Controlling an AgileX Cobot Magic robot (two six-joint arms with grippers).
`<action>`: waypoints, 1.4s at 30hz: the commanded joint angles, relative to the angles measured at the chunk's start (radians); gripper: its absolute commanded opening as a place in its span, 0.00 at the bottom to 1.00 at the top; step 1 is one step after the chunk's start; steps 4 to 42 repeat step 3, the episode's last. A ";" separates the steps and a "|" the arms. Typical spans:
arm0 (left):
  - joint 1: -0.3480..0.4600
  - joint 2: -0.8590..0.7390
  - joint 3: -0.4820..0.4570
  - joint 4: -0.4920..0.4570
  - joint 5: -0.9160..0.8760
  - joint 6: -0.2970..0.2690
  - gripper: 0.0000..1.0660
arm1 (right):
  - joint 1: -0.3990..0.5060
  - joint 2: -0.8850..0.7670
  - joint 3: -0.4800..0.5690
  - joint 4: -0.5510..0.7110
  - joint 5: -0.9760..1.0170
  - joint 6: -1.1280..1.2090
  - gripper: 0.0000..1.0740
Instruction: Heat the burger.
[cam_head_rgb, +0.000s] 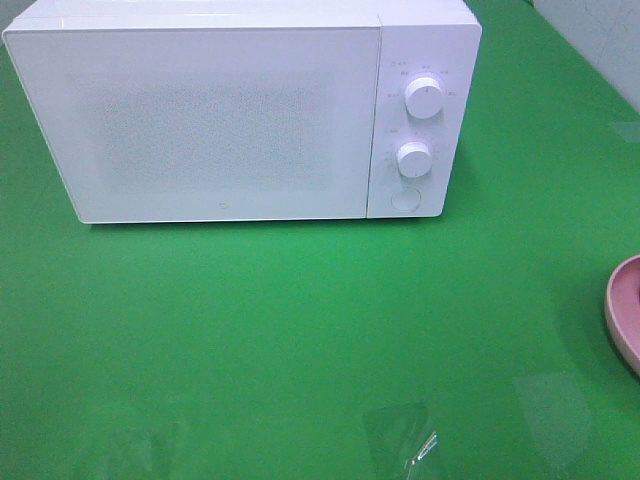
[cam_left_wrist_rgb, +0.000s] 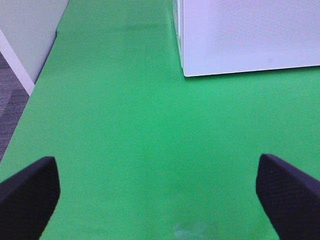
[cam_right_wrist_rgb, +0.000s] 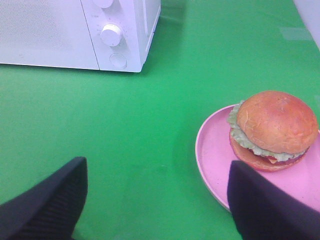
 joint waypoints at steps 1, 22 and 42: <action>0.004 -0.025 0.002 -0.004 -0.014 0.003 0.94 | -0.006 -0.017 0.000 -0.005 -0.015 -0.009 0.71; 0.004 -0.025 0.002 -0.004 -0.014 0.003 0.94 | -0.006 -0.017 0.000 -0.005 -0.015 -0.009 0.71; 0.004 -0.025 0.002 -0.004 -0.014 0.003 0.94 | -0.006 -0.017 0.000 -0.005 -0.015 -0.009 0.71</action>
